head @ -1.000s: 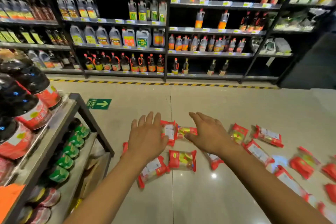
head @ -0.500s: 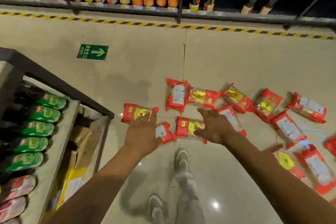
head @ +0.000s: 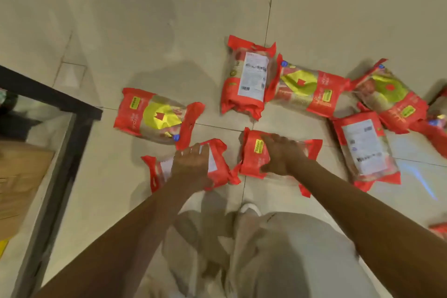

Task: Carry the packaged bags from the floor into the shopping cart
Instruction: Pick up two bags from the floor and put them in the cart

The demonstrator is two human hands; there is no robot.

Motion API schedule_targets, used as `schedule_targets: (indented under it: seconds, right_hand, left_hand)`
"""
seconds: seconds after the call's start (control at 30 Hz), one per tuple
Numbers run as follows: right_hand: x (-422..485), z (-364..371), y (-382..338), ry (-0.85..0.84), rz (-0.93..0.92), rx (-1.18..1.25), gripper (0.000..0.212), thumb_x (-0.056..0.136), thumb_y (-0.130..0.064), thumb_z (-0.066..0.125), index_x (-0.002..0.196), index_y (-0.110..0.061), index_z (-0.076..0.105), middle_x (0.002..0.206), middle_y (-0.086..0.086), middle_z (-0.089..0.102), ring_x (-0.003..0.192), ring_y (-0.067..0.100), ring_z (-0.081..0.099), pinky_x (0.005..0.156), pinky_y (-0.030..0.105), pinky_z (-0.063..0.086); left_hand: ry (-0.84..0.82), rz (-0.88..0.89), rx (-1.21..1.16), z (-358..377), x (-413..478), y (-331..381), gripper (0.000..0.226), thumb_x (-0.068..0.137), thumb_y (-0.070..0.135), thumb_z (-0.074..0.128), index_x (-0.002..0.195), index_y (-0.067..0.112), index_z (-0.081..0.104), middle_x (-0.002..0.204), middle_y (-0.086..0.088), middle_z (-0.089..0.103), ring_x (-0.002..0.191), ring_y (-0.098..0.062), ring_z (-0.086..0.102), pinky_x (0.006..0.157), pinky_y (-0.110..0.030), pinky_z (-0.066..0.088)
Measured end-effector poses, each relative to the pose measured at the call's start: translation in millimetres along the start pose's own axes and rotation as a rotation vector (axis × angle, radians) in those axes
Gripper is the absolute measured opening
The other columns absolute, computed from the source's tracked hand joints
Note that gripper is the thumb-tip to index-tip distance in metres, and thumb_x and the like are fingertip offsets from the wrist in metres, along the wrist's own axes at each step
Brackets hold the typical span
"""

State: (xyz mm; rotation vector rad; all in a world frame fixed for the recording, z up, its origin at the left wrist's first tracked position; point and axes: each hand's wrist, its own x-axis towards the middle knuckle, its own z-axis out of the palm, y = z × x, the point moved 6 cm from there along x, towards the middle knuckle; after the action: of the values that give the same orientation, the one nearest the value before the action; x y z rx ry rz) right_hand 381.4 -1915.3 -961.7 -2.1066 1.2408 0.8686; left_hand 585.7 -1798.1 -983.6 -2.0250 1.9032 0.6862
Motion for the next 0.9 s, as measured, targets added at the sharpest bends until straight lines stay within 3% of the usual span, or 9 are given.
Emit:
schedule_targets:
  seconds: [0.13,0.2,0.27,0.37,0.47,0.57,0.67,0.8,0.9]
  right_hand:
    - [89,36,11,0.055,-0.023,-0.062,0.112,0.076,-0.056,0.078,0.16,-0.021,0.014,0.162,0.015,0.027,0.147,0.034,0.031,0.114,0.046,0.034]
    - [112,43,18,-0.013,-0.008,-0.034,0.121,0.07,-0.062,0.081,0.161,-0.021,0.011,0.159,0.013,0.033,0.145,0.033,0.035,0.114,0.045,0.033]
    - [129,51,25,-0.082,0.007,0.032,0.126,0.063,-0.068,0.084,0.159,-0.023,0.017,0.152,0.01,0.044,0.139,0.033,0.043,0.113,0.044,0.035]
    - [136,59,31,-0.087,0.019,0.049,0.113,0.055,-0.073,0.085,0.145,-0.021,0.039,0.138,0.009,0.052,0.129,0.033,0.048,0.105,0.044,0.043]
    - [120,66,29,-0.027,0.058,0.089,0.098,0.057,-0.065,0.087,0.132,-0.018,0.046,0.13,0.009,0.056,0.122,0.031,0.05,0.095,0.041,0.048]
    - [85,62,25,0.042,0.111,0.159,0.086,0.064,-0.054,0.084,0.128,-0.019,0.039,0.121,0.005,0.065,0.113,0.03,0.062,0.08,0.036,0.047]
    - [23,16,18,0.224,0.172,0.337,0.077,0.065,-0.056,0.08,0.121,-0.023,0.039,0.112,0.002,0.067,0.103,0.029,0.065,0.084,0.041,0.053]
    - [-107,-102,-18,0.466,0.184,0.621,0.081,0.067,-0.066,0.078,0.125,-0.025,0.04,0.115,-0.001,0.068,0.105,0.029,0.067,0.089,0.042,0.052]
    - [-208,-195,-60,0.621,0.136,0.741,0.074,0.068,-0.061,0.081,0.117,-0.028,0.037,0.108,-0.005,0.066,0.102,0.028,0.068,0.082,0.037,0.048]
  left_hand:
    - [0.021,-0.07,0.002,80,53,-37,0.101,0.037,0.037,0.093,0.124,0.005,0.053,0.102,-0.017,0.07,0.075,-0.036,0.069,0.058,-0.04,0.057]
    - [-0.046,-0.116,-0.005,80,66,-48,0.116,0.031,0.045,0.098,0.13,0.006,0.052,0.106,-0.014,0.07,0.086,-0.036,0.069,0.07,-0.042,0.06]
    - [-0.197,-0.188,-0.02,76,79,-54,0.118,0.044,0.066,0.092,0.138,0.012,0.048,0.127,-0.007,0.061,0.116,-0.032,0.06,0.097,-0.041,0.051]
    - [-0.367,-0.213,-0.094,79,82,-57,0.103,0.053,0.071,0.088,0.129,0.017,0.044,0.124,-0.002,0.058,0.114,-0.025,0.056,0.091,-0.036,0.045]
    - [-0.312,-0.277,-0.278,80,74,-55,0.094,0.057,0.06,0.092,0.12,0.018,0.037,0.107,0.002,0.056,0.099,-0.022,0.058,0.079,-0.032,0.043]
    - [-0.198,-0.356,-0.388,72,50,-57,0.089,0.059,0.055,0.091,0.123,0.018,0.042,0.116,-0.003,0.062,0.109,-0.028,0.063,0.087,-0.037,0.05]
    - [-0.029,-0.475,-0.626,38,11,-63,0.098,0.046,0.061,0.082,0.131,0.024,0.051,0.118,-0.002,0.067,0.11,-0.027,0.065,0.093,-0.04,0.054]
    - [0.214,-0.625,-0.896,-93,-77,-64,0.092,0.045,0.064,0.077,0.123,0.025,0.05,0.113,0.003,0.069,0.103,-0.026,0.067,0.093,-0.045,0.054]
    - [0.374,-0.668,-1.04,-215,-148,-56,0.091,0.046,0.062,0.08,0.123,0.023,0.049,0.114,0.004,0.069,0.106,-0.026,0.068,0.094,-0.047,0.053]
